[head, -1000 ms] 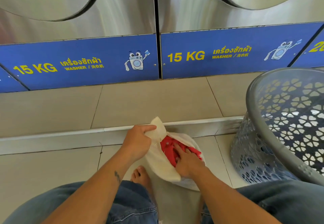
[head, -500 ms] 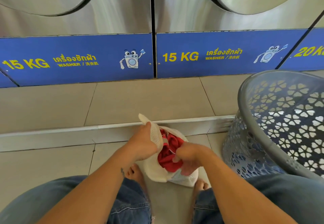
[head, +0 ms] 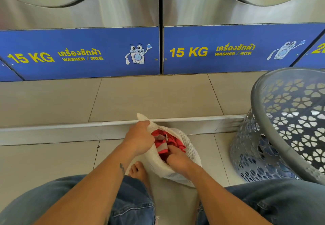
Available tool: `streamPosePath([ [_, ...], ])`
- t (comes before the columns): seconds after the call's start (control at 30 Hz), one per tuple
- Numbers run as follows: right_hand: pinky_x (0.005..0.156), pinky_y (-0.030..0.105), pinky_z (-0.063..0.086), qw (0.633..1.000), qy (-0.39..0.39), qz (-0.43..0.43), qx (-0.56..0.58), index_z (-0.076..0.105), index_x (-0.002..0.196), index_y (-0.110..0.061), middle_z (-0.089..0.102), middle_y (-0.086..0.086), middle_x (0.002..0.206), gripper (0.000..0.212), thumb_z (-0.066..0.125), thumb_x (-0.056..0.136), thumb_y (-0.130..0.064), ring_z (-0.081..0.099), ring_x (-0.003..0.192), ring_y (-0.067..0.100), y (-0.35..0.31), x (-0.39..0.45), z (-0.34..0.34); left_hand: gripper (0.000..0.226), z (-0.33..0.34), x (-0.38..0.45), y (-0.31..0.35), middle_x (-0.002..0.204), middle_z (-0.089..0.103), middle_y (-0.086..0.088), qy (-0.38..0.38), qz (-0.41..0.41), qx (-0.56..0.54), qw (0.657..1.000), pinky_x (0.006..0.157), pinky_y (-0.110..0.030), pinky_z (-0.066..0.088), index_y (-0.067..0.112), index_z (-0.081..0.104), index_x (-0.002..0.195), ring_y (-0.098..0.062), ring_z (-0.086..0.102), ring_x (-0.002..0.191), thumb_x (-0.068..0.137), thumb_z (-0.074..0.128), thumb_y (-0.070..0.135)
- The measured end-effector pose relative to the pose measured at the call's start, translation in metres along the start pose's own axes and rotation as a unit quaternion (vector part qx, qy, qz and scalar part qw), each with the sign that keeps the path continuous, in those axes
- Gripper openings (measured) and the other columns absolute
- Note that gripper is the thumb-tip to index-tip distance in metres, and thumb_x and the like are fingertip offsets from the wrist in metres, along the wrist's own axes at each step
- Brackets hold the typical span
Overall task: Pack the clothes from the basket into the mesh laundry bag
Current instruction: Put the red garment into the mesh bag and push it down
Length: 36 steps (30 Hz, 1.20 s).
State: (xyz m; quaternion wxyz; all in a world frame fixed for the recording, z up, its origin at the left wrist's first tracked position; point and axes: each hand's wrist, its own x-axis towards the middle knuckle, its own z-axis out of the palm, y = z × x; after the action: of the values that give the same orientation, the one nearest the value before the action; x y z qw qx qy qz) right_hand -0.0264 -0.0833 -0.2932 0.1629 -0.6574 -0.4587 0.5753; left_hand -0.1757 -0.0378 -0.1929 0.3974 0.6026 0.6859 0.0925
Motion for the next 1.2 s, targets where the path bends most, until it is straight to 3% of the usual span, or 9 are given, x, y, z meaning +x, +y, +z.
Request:
streamPosePath([
  [0.1,0.078,0.042,0.054,0.985,0.166,-0.050,-0.011,0.058,0.091,-0.027,0.066,-0.001,0.091,0.034,0.047,0.072,-0.001,0.061,0.083,0.018,-0.006,-0.001,-0.015,0.064,-0.003,-0.001,0.004,0.147,0.042,-0.008,0.024,-0.003,-0.012,1.000,0.095,-0.039,0.048,0.022,0.038,0.146,-0.029,0.048,0.125,0.085,0.052,0.009],
  [0.2,0.066,0.037,0.047,0.938,0.323,-0.047,-0.120,0.045,0.101,-0.024,0.046,-0.004,0.102,0.036,0.058,0.071,-0.009,0.050,0.091,0.019,0.002,-0.004,-0.027,0.065,-0.003,-0.002,0.011,0.149,0.039,-0.007,0.024,0.008,-0.009,1.000,0.098,-0.039,0.046,0.020,0.037,0.146,-0.029,0.045,0.127,0.085,0.052,0.009],
  [0.3,0.070,0.037,0.051,0.963,0.258,0.042,-0.067,0.050,0.107,-0.019,0.053,0.000,0.105,0.037,0.061,0.072,-0.014,0.055,0.094,0.021,0.011,-0.005,-0.030,0.065,-0.001,-0.003,0.015,0.151,0.037,-0.007,0.013,0.014,0.004,1.000,0.101,-0.040,0.044,0.019,0.034,0.147,-0.030,0.042,0.131,0.085,0.051,0.008],
  [0.43,0.060,0.025,0.047,0.978,0.189,-0.074,-0.051,0.062,0.095,-0.026,0.064,-0.008,0.080,0.022,0.051,0.081,-0.012,0.062,0.075,0.016,0.005,0.001,-0.007,0.063,-0.003,-0.003,0.015,0.149,0.039,-0.007,0.004,0.012,0.000,1.000,0.097,-0.043,0.048,0.024,0.038,0.146,-0.029,0.048,0.124,0.085,0.049,0.008],
  [0.6,0.099,0.042,0.043,0.986,-0.006,-0.026,-0.167,0.037,0.144,-0.037,0.058,0.001,0.131,0.064,0.039,0.081,-0.028,0.054,0.118,0.030,0.000,0.011,0.005,0.061,-0.005,-0.002,0.009,0.144,0.046,-0.007,-0.006,0.005,0.009,1.000,0.091,-0.039,0.052,0.029,0.043,0.142,-0.028,0.053,0.116,0.086,0.054,0.007],
  [0.73,0.106,0.055,0.038,0.972,0.018,0.018,-0.235,0.028,0.147,-0.046,0.042,0.000,0.153,0.066,0.034,0.082,-0.036,0.046,0.129,0.038,-0.003,0.013,-0.023,0.058,-0.007,0.002,0.010,0.141,0.047,-0.007,0.019,0.006,0.011,1.000,0.093,-0.042,0.050,0.029,0.047,0.140,-0.029,0.053,0.116,0.085,0.055,0.010],
  [0.93,0.085,0.042,0.039,0.888,0.146,0.035,-0.434,0.059,0.107,-0.022,0.066,0.006,0.112,0.037,0.033,0.084,-0.035,0.055,0.096,0.028,-0.024,-0.012,-0.068,0.059,-0.009,0.007,0.020,0.140,0.048,-0.008,0.050,0.015,0.023,0.998,0.096,-0.043,0.047,0.032,0.051,0.136,-0.031,0.054,0.115,0.081,0.055,0.012],
  [1.1,0.104,0.055,0.029,0.827,0.096,0.050,-0.552,0.055,0.098,-0.021,0.064,0.008,0.114,0.034,0.035,0.081,-0.043,0.054,0.100,0.029,-0.054,-0.050,-0.108,0.058,-0.004,-0.003,0.041,0.140,0.049,-0.006,0.024,0.052,-0.047,0.997,0.094,-0.044,0.050,0.035,0.056,0.131,-0.029,0.054,0.113,0.081,0.052,0.006],
  [1.2,0.097,0.047,0.042,0.847,0.071,0.020,-0.526,0.055,0.094,-0.015,0.065,0.009,0.115,0.028,0.039,0.082,-0.034,0.053,0.091,0.028,-0.065,-0.077,-0.129,0.057,0.003,-0.016,0.058,0.141,0.048,-0.005,0.018,0.082,-0.069,0.994,0.092,-0.035,0.048,0.036,0.060,0.126,-0.028,0.053,0.114,0.082,0.047,0.002],
])
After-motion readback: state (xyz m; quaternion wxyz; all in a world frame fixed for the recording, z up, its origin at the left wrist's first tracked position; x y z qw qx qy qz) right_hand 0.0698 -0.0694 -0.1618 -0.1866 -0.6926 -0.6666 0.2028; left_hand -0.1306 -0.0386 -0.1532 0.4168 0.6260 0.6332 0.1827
